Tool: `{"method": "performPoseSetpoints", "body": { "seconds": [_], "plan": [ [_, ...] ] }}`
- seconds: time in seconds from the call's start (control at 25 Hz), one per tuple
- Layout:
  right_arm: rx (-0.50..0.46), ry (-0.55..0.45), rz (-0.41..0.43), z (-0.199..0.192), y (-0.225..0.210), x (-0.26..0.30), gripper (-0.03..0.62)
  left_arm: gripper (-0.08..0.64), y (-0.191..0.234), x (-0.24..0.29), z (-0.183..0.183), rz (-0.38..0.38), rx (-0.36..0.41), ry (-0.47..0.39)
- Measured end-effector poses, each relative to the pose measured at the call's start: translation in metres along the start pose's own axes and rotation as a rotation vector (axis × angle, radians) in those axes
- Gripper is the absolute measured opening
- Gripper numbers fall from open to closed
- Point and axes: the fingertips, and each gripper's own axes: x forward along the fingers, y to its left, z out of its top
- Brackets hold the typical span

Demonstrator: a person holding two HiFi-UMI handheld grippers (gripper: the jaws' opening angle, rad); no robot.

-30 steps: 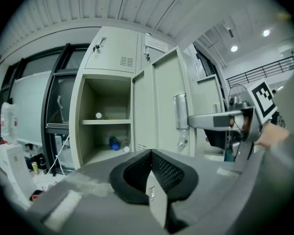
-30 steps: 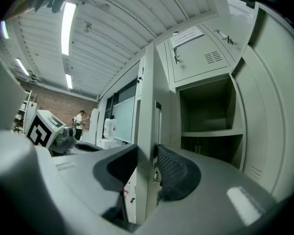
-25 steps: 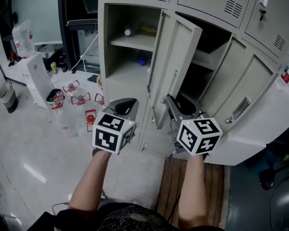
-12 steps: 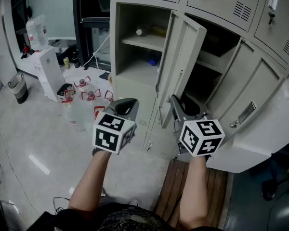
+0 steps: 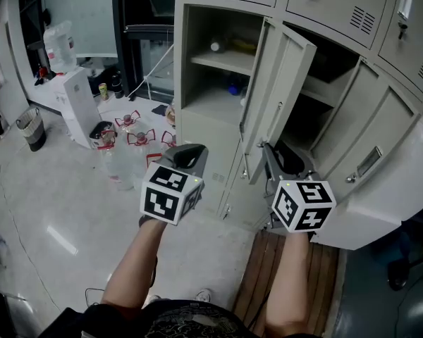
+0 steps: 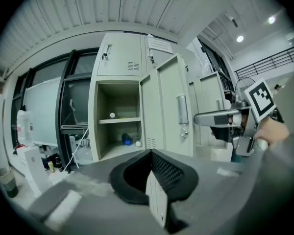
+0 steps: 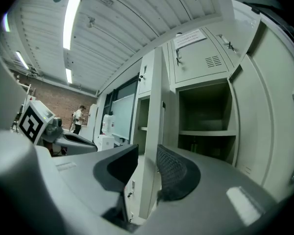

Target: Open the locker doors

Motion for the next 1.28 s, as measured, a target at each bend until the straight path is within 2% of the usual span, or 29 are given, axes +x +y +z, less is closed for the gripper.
{"method": "performPoseSetpoints", "body": {
  "seconds": [0.32, 0.92, 1.04, 1.28],
  "plan": [
    [0.025, 0.015, -0.032, -0.005, 0.046, -0.004, 0.118, -0.002, 0.031, -0.039, -0.012, -0.014, 0.010, 0.018],
    [0.030, 0.058, -0.079, -0.021, 0.153, -0.014, 0.045, -0.002, 0.084, -0.119, -0.036, -0.046, 0.028, 0.012],
    [0.032, 0.062, -0.095, -0.024, 0.167, -0.019, 0.012, -0.002, 0.092, -0.133, -0.038, -0.053, 0.029, 0.003],
    [0.023, 0.074, -0.110, -0.026, 0.188, -0.026, 0.007, -0.002, 0.098, -0.151, -0.038, -0.070, 0.030, -0.016]
  ]
}}
